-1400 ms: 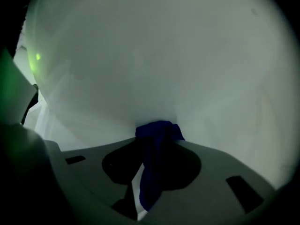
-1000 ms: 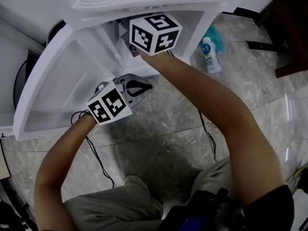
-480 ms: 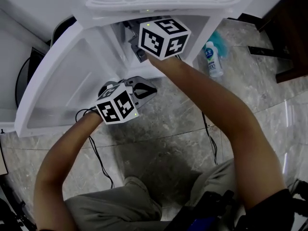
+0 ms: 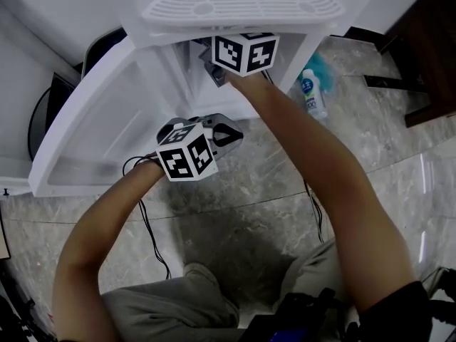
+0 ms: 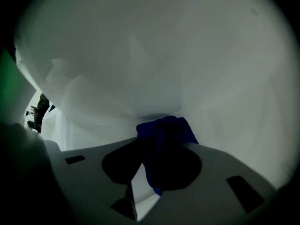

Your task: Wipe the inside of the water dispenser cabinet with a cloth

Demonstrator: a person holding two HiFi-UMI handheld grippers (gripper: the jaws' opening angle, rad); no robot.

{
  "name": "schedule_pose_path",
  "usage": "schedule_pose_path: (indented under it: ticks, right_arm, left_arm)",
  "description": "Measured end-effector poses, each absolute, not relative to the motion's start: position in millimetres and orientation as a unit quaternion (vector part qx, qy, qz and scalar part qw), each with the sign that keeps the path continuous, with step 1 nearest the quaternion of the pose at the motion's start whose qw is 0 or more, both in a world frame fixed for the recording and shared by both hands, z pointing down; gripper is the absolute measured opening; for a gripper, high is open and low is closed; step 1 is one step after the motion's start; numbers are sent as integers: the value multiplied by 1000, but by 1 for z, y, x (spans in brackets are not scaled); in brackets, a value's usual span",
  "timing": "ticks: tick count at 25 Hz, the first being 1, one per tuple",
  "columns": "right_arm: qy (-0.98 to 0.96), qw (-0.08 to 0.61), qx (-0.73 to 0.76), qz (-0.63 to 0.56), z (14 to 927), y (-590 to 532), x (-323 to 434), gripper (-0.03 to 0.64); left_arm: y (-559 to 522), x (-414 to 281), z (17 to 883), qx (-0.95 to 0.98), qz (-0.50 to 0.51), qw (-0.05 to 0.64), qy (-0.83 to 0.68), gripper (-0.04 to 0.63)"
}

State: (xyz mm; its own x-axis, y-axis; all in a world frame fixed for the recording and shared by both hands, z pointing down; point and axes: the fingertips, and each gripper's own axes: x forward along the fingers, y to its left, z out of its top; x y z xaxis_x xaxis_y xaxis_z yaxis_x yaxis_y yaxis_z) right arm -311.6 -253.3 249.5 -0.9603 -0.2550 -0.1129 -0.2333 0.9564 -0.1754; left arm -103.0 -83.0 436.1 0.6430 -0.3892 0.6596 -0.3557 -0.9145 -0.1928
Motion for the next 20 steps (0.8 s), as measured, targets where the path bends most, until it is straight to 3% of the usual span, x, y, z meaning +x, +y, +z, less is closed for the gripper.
schedule_pose_path:
  ticks: [5, 14, 20]
  right_arm:
    - [998, -18, -55, -32, 265, -214, -271, 86]
    - [990, -134, 14, -30, 314, -164, -145, 89]
    - [979, -203, 7, -23, 340, -159, -75, 89]
  left_arm:
    - [-78, -115, 452, -893, -402, 10, 201, 6]
    - [-103, -86, 422, -910, -308, -65, 270, 6]
    - [-126, -71, 406, -909, -283, -76, 297, 6]
